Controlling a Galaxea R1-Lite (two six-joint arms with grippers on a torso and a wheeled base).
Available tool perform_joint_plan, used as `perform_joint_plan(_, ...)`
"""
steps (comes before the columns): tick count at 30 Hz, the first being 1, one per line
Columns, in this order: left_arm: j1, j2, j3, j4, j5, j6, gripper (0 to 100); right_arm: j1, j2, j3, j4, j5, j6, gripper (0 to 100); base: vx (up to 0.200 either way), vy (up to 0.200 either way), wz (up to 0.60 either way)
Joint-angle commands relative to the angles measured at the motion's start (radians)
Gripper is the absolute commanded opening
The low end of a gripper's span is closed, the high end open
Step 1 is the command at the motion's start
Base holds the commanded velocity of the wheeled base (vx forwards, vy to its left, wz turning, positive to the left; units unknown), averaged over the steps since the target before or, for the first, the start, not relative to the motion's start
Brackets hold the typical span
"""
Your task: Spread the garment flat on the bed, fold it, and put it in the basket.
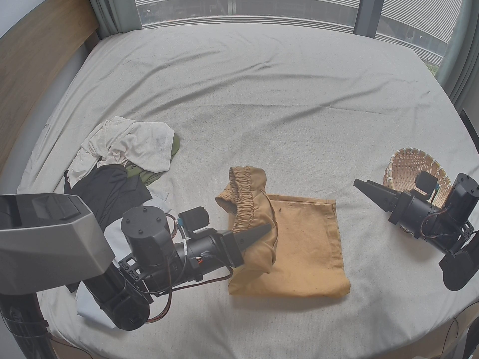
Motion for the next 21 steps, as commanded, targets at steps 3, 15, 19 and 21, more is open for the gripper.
perform_joint_plan(3,-0.029,0.022,-0.031,0.016,0.000,0.000,0,0.003,-0.003,0.000,0.000,0.001,0.000,100,0.000,0.000,0.00)
perform_joint_plan(15,-0.084,0.051,-0.163,0.133,0.000,0.000,0,0.014,-0.003,0.000,0.000,-0.002,0.000,100,0.000,0.000,0.00)
perform_joint_plan(19,-0.109,0.058,-0.207,0.180,0.000,0.000,0,0.016,-0.004,0.000,0.000,-0.002,0.000,100,0.000,0.000,0.00)
perform_joint_plan(21,-0.119,0.068,-0.227,0.187,0.000,0.000,0,0.016,-0.004,0.000,0.000,-0.002,0.000,100,0.000,0.000,0.00)
